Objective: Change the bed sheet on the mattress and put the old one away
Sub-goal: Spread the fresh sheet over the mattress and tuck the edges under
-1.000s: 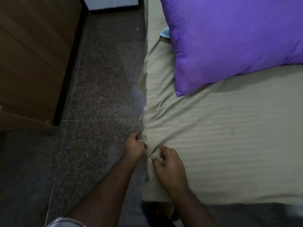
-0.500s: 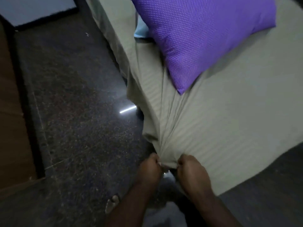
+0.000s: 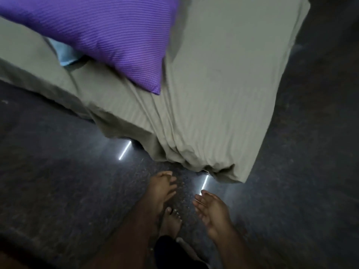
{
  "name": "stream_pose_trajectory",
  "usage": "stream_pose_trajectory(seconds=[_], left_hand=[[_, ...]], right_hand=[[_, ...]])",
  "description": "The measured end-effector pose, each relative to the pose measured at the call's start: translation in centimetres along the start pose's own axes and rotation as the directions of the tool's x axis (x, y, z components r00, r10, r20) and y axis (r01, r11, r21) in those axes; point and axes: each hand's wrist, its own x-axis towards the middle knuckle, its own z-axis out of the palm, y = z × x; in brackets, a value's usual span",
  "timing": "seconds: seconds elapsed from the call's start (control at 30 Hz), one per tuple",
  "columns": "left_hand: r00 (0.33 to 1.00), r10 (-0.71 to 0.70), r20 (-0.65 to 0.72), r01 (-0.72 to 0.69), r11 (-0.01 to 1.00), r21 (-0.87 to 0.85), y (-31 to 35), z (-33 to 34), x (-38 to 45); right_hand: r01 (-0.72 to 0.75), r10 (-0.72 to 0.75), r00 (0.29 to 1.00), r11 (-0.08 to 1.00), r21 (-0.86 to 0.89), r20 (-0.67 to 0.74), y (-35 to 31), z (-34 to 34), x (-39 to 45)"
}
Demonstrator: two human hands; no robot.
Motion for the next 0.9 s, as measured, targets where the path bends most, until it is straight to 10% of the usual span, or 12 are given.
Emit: stream_pose_trajectory(seconds=[0.5,0.9], left_hand=[[0.990,-0.071,0.121,0.081,0.993,-0.086,4.4,-9.2,3.3],[0.948,-0.084,0.308,0.136,0.979,-0.150,4.2,-3.9,13.6]], right_hand=[[0.012,-0.012,1.000,0.857,0.515,-0.004,3.7,10.6,1.9],[0.198,-0.218,0.971,0.479,0.855,-0.103,3.0,12.4,10.8]])
